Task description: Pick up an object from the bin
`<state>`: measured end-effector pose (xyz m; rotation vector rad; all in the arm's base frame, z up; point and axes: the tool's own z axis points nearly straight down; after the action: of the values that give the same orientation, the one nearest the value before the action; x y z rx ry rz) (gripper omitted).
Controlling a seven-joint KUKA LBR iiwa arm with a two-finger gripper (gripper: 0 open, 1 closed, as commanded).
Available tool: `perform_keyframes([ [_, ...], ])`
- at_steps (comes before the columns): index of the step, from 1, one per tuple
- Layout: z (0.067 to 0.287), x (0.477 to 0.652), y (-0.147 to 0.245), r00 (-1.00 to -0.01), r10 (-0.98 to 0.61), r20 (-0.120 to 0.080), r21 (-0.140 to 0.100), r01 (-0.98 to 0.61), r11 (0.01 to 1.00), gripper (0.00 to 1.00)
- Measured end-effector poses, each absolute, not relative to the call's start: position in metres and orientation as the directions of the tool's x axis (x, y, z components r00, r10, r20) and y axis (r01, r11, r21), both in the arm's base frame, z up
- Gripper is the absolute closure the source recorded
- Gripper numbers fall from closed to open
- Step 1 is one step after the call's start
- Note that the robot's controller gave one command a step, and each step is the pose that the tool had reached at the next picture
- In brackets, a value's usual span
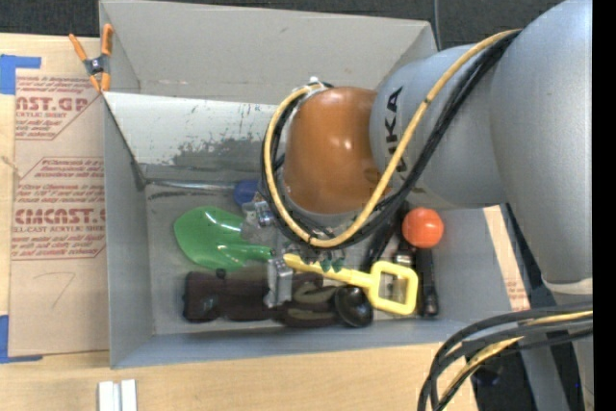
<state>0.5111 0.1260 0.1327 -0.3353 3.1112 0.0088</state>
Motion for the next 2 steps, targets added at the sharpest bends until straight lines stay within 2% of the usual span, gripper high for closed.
perform_keyframes([
  [1, 0.1281, 0.5217, 0.1308, -0.975, -0.222, -0.016, 0.003, -0.222, 0.975, 0.00],
  [2, 0.1259, 0.5212, 0.1266, -0.974, -0.224, -0.026, 0.004, -0.224, 0.975, 0.00],
])
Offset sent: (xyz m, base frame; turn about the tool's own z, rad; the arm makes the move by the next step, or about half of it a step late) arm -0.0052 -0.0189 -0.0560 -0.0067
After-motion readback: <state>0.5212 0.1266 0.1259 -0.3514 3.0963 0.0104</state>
